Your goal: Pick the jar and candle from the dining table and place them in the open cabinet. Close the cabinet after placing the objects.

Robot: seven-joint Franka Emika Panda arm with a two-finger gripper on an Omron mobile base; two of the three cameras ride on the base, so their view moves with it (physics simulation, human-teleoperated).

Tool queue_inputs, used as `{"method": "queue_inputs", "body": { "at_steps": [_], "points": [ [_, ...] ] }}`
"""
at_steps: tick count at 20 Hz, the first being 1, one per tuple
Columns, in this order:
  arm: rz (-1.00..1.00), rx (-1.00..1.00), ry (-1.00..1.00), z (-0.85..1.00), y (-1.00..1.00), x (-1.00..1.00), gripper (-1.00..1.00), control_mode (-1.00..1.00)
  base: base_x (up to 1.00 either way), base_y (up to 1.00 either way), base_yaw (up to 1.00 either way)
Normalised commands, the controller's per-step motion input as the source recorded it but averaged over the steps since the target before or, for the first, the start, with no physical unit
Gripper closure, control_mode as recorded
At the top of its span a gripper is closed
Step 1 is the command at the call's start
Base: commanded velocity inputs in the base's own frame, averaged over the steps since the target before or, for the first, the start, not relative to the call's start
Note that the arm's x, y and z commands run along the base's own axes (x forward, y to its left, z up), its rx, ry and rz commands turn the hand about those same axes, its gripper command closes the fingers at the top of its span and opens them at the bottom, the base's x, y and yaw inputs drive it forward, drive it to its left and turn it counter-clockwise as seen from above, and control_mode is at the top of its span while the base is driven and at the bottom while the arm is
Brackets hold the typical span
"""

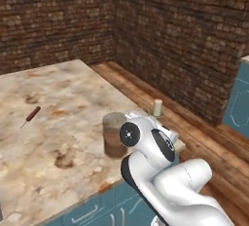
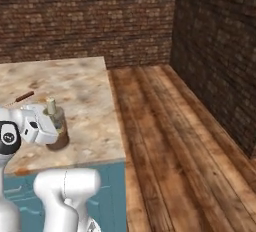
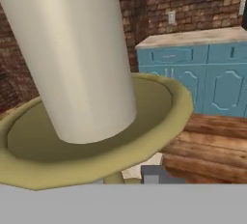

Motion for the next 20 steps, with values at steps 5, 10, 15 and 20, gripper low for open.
{"method": "queue_inputs", "body": {
  "at_steps": [5,10,15,20],
  "points": [
    [0.00,0.00,0.00,0.00,0.00,0.00,1.00,1.00,0.00,0.00,-0.49],
    [0.00,0.00,0.00,0.00,0.00,0.00,1.00,1.00,-0.01,0.00,-0.49],
    [0.00,0.00,0.00,0.00,0.00,0.00,1.00,1.00,-0.03,-0.01,-0.48],
    [0.00,0.00,0.00,0.00,0.00,0.00,1.00,1.00,-0.02,-0.01,-0.48]
  ]
}}
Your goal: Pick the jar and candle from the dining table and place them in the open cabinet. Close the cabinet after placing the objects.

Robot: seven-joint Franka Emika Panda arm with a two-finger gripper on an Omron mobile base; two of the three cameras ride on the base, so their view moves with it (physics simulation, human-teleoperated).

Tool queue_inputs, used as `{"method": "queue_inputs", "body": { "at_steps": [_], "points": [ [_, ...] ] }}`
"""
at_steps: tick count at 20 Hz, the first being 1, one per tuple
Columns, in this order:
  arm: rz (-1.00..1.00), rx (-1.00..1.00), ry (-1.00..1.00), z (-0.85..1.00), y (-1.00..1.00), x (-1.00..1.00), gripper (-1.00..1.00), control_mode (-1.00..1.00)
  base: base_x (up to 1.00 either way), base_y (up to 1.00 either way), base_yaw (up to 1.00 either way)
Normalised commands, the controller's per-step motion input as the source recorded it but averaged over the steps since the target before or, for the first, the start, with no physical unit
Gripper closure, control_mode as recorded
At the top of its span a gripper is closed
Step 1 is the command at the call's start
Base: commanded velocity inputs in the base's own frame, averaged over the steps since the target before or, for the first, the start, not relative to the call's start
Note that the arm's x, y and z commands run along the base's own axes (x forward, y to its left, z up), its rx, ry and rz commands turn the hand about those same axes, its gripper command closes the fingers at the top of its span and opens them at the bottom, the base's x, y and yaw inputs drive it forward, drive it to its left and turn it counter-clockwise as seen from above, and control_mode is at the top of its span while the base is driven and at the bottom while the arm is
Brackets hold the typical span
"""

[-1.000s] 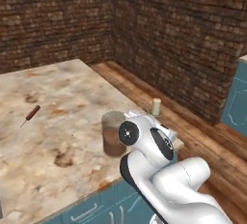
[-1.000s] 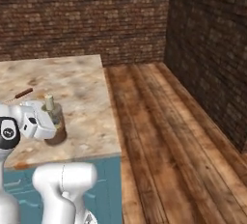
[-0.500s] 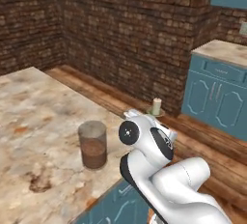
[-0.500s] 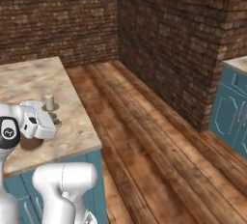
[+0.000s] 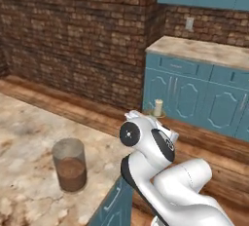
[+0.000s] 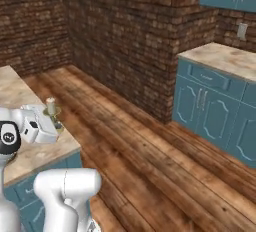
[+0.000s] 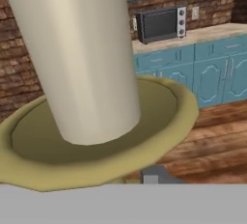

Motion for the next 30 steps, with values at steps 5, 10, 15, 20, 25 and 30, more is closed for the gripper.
{"method": "queue_inputs", "body": {
  "at_steps": [5,10,15,20,25,30],
  "points": [
    [0.00,0.00,0.00,0.00,0.00,0.00,1.00,1.00,-0.02,-0.03,-0.48],
    [0.00,0.00,0.00,0.00,0.00,0.00,1.00,1.00,-0.02,-0.03,-0.48],
    [0.00,0.00,0.00,0.00,0.00,0.00,1.00,1.00,-0.02,-0.04,-0.47],
    [0.00,0.00,0.00,0.00,0.00,0.00,1.00,1.00,0.00,-0.25,-0.42],
    [0.00,0.00,0.00,0.00,0.00,0.00,1.00,1.00,0.26,-0.58,-0.20],
    [0.00,0.00,0.00,0.00,0.00,0.00,1.00,1.00,0.70,-0.71,0.01]
  ]
}}
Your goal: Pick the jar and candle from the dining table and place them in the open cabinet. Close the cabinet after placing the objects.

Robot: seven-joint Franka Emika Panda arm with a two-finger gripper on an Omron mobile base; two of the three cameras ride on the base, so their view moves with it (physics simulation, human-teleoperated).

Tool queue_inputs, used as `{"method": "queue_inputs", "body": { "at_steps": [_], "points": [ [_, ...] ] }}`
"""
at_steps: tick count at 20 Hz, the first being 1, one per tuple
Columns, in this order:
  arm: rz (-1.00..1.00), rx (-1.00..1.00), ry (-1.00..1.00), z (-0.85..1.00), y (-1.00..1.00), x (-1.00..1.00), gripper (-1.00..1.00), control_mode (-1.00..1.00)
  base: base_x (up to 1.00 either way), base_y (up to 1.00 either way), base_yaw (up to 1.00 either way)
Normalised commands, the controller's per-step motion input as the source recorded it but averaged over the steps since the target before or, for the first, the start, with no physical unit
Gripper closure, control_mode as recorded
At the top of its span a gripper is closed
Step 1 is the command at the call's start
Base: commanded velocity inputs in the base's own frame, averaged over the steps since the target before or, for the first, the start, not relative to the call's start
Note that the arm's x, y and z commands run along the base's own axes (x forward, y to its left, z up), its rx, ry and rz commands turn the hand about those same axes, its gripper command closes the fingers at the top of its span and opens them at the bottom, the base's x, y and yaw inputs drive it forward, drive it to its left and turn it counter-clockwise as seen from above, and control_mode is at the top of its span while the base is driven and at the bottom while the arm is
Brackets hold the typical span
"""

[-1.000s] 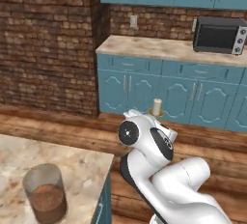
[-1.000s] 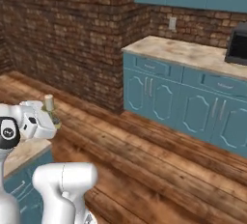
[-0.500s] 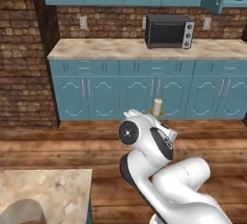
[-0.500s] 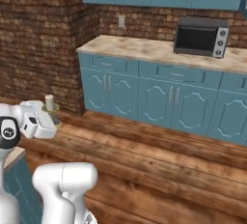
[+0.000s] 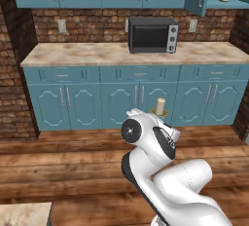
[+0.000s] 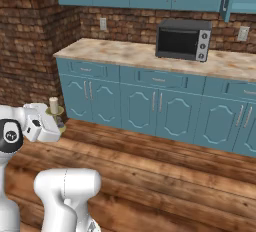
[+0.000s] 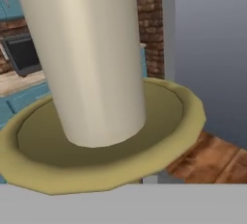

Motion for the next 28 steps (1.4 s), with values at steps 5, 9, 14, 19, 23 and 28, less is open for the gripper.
{"method": "queue_inputs", "body": {
  "at_steps": [5,9,14,19,23,28],
  "points": [
    [0.00,0.00,0.00,0.00,0.00,0.00,1.00,1.00,0.75,-0.62,0.15],
    [0.00,0.00,0.00,0.00,0.00,0.00,1.00,1.00,0.68,-0.46,0.14],
    [0.00,0.00,0.00,0.00,0.00,0.00,1.00,1.00,0.72,-0.47,0.06],
    [0.00,0.00,0.00,0.00,0.00,0.00,1.00,1.00,0.70,-0.51,-0.10],
    [0.00,0.00,0.00,0.00,0.00,0.00,1.00,1.00,0.37,-0.69,-0.18],
    [0.00,0.00,0.00,0.00,0.00,0.00,1.00,1.00,0.22,-0.83,-0.18]
  ]
}}
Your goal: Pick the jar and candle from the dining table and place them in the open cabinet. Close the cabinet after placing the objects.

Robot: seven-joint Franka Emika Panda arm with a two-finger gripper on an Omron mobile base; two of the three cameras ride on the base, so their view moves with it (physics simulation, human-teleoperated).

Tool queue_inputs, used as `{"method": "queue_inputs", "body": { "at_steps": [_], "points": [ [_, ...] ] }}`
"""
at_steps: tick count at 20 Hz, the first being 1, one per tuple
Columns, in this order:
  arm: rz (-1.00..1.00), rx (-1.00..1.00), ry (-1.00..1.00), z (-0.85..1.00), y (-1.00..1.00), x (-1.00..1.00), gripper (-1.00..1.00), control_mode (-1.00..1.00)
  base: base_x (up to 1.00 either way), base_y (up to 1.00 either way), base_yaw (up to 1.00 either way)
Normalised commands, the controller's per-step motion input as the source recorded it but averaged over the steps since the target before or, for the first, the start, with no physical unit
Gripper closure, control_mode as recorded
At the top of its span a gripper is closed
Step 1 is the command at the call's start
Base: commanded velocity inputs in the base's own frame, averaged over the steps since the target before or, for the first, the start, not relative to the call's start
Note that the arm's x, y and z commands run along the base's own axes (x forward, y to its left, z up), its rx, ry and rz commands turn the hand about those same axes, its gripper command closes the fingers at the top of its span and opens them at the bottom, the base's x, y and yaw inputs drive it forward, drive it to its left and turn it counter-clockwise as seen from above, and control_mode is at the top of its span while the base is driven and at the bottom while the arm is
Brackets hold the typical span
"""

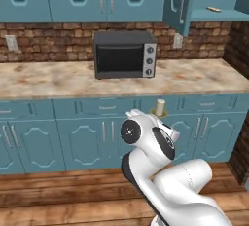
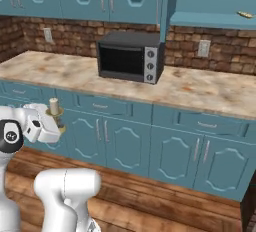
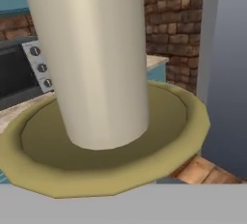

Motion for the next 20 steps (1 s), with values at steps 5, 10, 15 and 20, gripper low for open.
{"method": "queue_inputs", "body": {
  "at_steps": [5,10,15,20],
  "points": [
    [0.00,0.00,0.00,0.00,0.00,0.00,1.00,1.00,0.05,-0.90,-0.20],
    [0.00,0.00,0.00,0.00,0.00,0.00,1.00,1.00,0.12,-0.79,-0.23],
    [0.00,0.00,0.00,0.00,0.00,0.00,1.00,1.00,0.26,-0.68,-0.21],
    [0.00,0.00,0.00,0.00,0.00,0.00,1.00,1.00,0.44,-0.57,-0.15]
  ]
}}
